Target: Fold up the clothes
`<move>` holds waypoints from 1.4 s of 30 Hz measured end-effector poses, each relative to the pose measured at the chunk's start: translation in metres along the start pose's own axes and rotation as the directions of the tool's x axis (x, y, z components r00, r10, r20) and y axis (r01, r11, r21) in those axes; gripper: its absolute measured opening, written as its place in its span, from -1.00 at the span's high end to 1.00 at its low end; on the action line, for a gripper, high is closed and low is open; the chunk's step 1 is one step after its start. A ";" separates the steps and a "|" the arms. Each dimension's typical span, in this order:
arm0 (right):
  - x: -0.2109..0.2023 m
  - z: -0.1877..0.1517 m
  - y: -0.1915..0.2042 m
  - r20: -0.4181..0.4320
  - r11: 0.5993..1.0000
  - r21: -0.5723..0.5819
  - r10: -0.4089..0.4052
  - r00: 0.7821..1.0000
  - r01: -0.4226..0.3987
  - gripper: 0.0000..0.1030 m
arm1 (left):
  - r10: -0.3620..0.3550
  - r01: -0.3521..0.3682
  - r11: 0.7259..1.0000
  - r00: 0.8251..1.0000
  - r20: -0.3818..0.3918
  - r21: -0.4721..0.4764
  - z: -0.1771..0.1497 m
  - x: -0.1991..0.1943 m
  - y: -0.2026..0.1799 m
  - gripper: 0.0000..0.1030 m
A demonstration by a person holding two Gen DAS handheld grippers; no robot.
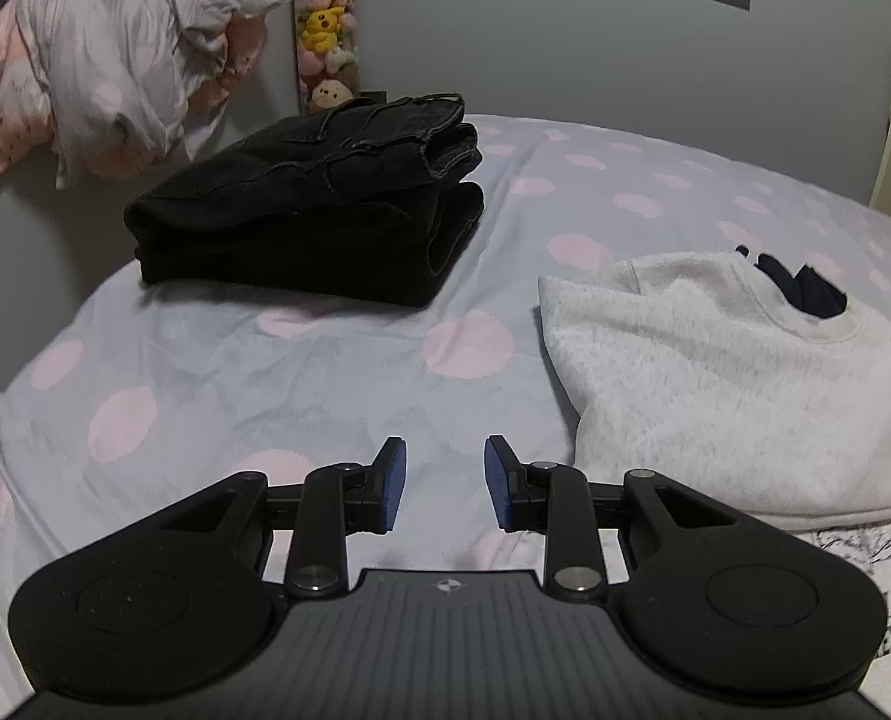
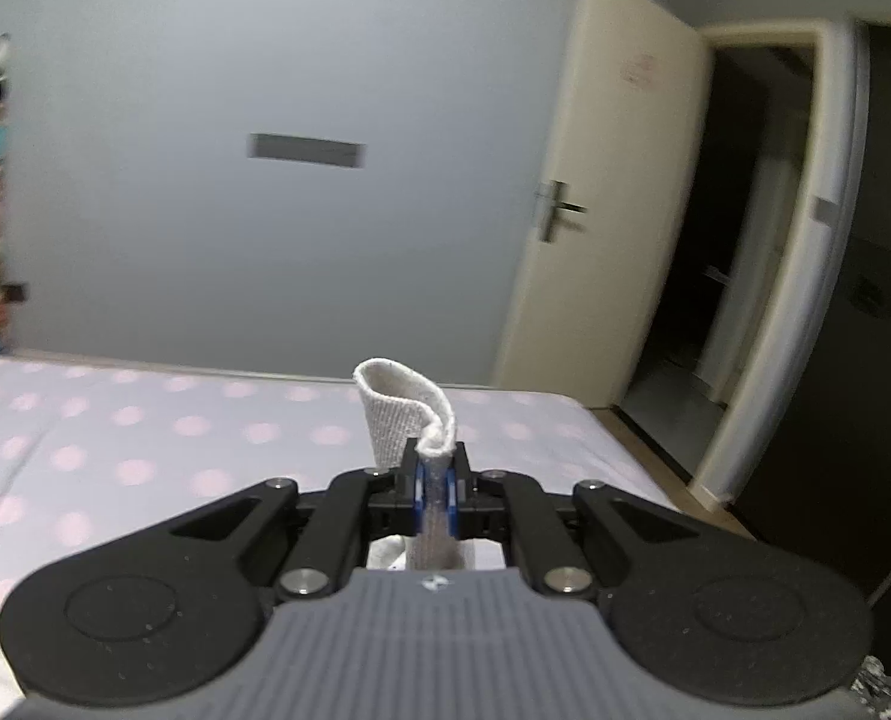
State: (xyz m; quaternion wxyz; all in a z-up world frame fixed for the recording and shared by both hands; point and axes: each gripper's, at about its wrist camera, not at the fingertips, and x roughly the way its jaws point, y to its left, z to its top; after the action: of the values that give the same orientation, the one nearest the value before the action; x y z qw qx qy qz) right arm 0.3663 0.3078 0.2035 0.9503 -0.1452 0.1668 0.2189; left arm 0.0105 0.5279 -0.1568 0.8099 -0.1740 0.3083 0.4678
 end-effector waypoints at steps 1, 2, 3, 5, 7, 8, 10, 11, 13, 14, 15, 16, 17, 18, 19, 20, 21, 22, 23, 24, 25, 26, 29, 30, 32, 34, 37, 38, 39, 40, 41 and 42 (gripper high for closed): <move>-0.003 0.000 0.019 -0.002 1.000 -0.020 0.015 1.000 -0.016 0.85 | -0.001 0.001 1.000 1.000 -0.002 -0.007 0.001 0.000 0.002 0.34; -0.006 0.000 0.038 -0.005 0.999 -0.035 0.031 0.999 -0.032 0.85 | -0.003 0.003 1.000 1.000 -0.003 -0.012 0.001 0.000 0.004 0.34; -0.007 -0.003 0.055 -0.009 0.998 -0.042 0.048 0.999 -0.049 0.85 | -0.004 0.004 1.000 1.000 -0.006 -0.017 0.002 0.000 0.006 0.34; -0.009 -0.013 0.090 -0.016 0.995 -0.047 0.083 0.996 -0.083 0.85 | -0.003 0.003 1.000 1.000 -0.015 -0.024 0.003 0.001 0.010 0.34; -0.008 -0.027 0.120 -0.019 0.993 -0.037 0.115 0.993 -0.115 0.85 | 0.001 -0.002 0.999 1.000 -0.023 -0.035 0.004 0.002 0.015 0.34; -0.007 -0.036 0.137 -0.023 0.991 -0.031 0.132 0.991 -0.133 0.85 | 0.003 -0.005 0.999 1.000 -0.029 -0.044 0.004 0.002 0.018 0.34; -0.008 -0.054 0.169 -0.033 0.986 -0.023 0.165 0.986 -0.166 0.85 | 0.004 -0.008 0.996 0.999 -0.047 -0.084 0.006 0.004 0.027 0.34; -0.006 -0.064 0.184 -0.044 0.982 -0.018 0.186 0.982 -0.186 0.85 | -0.003 -0.003 0.995 0.998 -0.055 -0.104 0.007 0.004 0.032 0.34; 0.000 -0.086 0.213 -0.077 0.973 -0.010 0.231 0.970 -0.232 0.85 | -0.023 0.012 0.989 0.997 -0.069 -0.144 0.009 0.006 0.042 0.34; 0.003 -0.097 0.228 -0.096 0.967 -0.010 0.254 0.962 -0.256 0.85 | -0.030 0.018 0.988 0.997 -0.073 -0.156 0.010 0.006 0.046 0.34; 0.007 -0.108 0.242 -0.116 0.960 -0.014 0.277 0.954 -0.280 0.85 | -0.032 0.020 0.986 0.997 -0.076 -0.164 0.010 0.007 0.050 0.34; 0.011 -0.119 0.255 -0.136 0.953 -0.018 0.298 0.945 -0.303 0.85 | -0.035 0.021 0.985 0.996 -0.079 -0.170 0.010 0.008 0.054 0.34; 0.016 -0.130 0.267 -0.156 0.945 -0.022 0.319 0.935 -0.327 0.85 | -0.035 0.020 0.985 0.996 -0.082 -0.172 0.011 0.009 0.056 0.34; 0.021 -0.142 0.279 -0.178 0.937 -0.023 0.339 0.924 -0.348 0.85 | -0.033 0.019 0.985 0.996 -0.085 -0.171 0.011 0.010 0.058 0.34; 0.025 -0.155 0.291 -0.203 0.930 -0.022 0.356 0.912 -0.367 0.85 | -0.032 0.017 0.985 0.996 -0.087 -0.170 0.012 0.012 0.060 0.34; 0.029 -0.168 0.303 -0.228 0.922 -0.020 0.372 0.900 -0.386 0.85 | -0.031 0.015 0.986 0.996 -0.089 -0.168 0.012 0.014 0.061 0.34; 0.033 -0.181 0.314 -0.254 0.914 -0.017 0.388 0.886 -0.405 0.85 | -0.030 0.015 0.986 0.995 -0.090 -0.165 0.013 0.015 0.061 0.34; 0.037 -0.195 0.325 -0.281 0.906 -0.014 0.403 0.871 -0.424 0.85 | -0.032 0.017 0.987 0.995 -0.091 -0.161 0.013 0.017 0.061 0.34; 0.041 -0.209 0.336 -0.308 0.897 -0.011 0.418 0.855 -0.442 0.84 | -0.038 0.023 0.988 0.995 -0.093 -0.154 0.013 0.019 0.060 0.34; 0.046 -0.221 0.346 -0.333 0.889 -0.008 0.429 0.840 -0.457 0.84 | -0.044 0.030 0.989 0.995 -0.095 -0.147 0.013 0.020 0.059 0.34; 0.052 -0.233 0.353 -0.354 0.882 -0.004 0.439 0.826 -0.471 0.84 | -0.050 0.037 0.989 0.994 -0.097 -0.140 0.013 0.022 0.058 0.34; 0.057 -0.246 0.358 -0.372 0.874 0.003 0.452 0.811 -0.485 0.84 | -0.055 0.041 0.990 0.994 -0.099 -0.133 0.012 0.024 0.057 0.34; 0.067 -0.283 0.370 -0.423 0.860 0.025 0.472 0.774 -0.510 0.84 | -0.058 0.046 0.993 0.992 -0.109 -0.111 0.010 0.030 0.052 0.34; 0.071 -0.293 0.374 -0.438 0.856 0.033 0.477 0.762 -0.517 0.83 | -0.058 0.046 0.994 0.992 -0.113 -0.104 0.010 0.032 0.051 0.34; 0.080 -0.309 0.380 -0.462 0.845 0.052 0.492 0.738 -0.532 0.74 | -0.057 0.046 0.995 0.991 -0.119 -0.091 0.008 0.036 0.048 0.34; 0.082 -0.318 0.382 -0.471 0.830 0.070 0.516 0.715 -0.553 0.56 | -0.060 0.051 0.996 0.991 -0.123 -0.074 0.006 0.040 0.044 0.34; 0.078 -0.316 0.374 -0.471 0.792 0.106 0.573 0.671 -0.602 0.34 | -0.070 0.066 0.997 0.990 -0.122 -0.040 0.004 0.041 0.038 0.34; 0.076 -0.312 0.368 -0.476 0.781 0.116 0.587 0.655 -0.614 0.35 | -0.076 0.074 0.997 0.990 -0.118 -0.023 0.003 0.041 0.034 0.34; 0.074 -0.308 0.361 -0.475 0.769 0.122 0.600 0.644 -0.627 0.36 | -0.080 0.081 0.997 0.990 -0.112 -0.003 0.003 0.039 0.031 0.34; 0.071 -0.302 0.351 -0.470 0.755 0.121 0.615 0.633 -0.645 0.33 | -0.085 0.087 0.996 0.991 -0.105 0.018 0.002 0.037 0.027 0.34; 0.065 -0.296 0.336 -0.467 0.744 0.107 0.623 0.628 -0.659 0.31 | -0.098 0.103 0.994 0.991 -0.095 0.040 0.002 0.032 0.023 0.34; 0.060 -0.292 0.319 -0.467 0.740 0.083 0.621 0.630 -0.668 0.31 | -0.114 0.120 0.991 0.990 -0.084 0.062 0.003 0.027 0.018 0.34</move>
State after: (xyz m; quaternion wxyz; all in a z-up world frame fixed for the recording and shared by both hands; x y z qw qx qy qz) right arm 0.1947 0.5031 -0.1477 0.7312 -0.1702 0.4193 0.5104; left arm 0.0057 0.5561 -0.1727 0.8283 -0.1832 0.3452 0.4016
